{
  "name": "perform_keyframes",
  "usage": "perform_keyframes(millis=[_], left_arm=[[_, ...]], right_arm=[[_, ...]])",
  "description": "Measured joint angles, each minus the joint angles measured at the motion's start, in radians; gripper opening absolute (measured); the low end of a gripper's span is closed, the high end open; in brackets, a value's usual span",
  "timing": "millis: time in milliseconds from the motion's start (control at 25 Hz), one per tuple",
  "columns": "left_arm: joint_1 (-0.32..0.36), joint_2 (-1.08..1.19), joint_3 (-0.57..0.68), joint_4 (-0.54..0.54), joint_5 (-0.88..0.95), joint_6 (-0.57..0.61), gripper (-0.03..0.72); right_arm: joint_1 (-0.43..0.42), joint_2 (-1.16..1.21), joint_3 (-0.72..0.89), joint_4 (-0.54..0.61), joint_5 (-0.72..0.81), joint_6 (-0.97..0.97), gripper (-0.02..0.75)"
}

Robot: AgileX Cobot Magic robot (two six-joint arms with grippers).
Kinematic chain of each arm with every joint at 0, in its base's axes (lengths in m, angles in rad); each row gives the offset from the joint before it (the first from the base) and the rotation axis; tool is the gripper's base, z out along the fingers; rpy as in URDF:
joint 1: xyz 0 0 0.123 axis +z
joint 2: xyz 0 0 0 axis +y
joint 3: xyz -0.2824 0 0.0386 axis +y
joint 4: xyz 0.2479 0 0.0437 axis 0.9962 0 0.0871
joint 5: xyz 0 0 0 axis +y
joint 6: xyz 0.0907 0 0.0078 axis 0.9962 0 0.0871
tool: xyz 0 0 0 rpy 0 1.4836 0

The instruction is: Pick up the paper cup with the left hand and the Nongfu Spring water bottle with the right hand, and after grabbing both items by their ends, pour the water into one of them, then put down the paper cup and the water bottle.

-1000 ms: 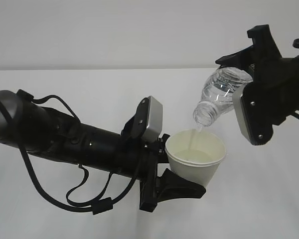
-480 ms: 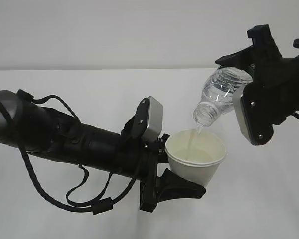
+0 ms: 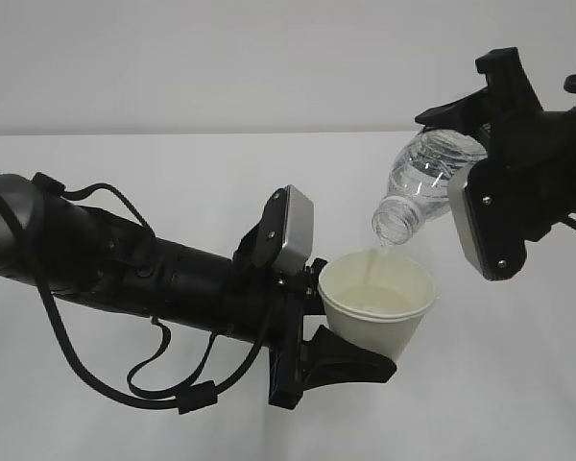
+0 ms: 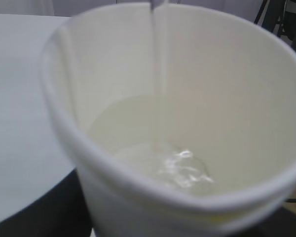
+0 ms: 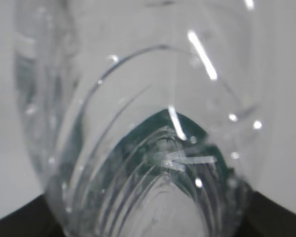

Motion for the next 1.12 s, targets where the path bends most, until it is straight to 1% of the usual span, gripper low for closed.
perform_keyframes(millis=[1120], left_arm=[[0.0, 0.0, 0.0, 0.0, 0.002, 0.0, 0.445]], right_arm=[[0.0, 0.0, 0.0, 0.0, -0.029, -0.041, 0.449]])
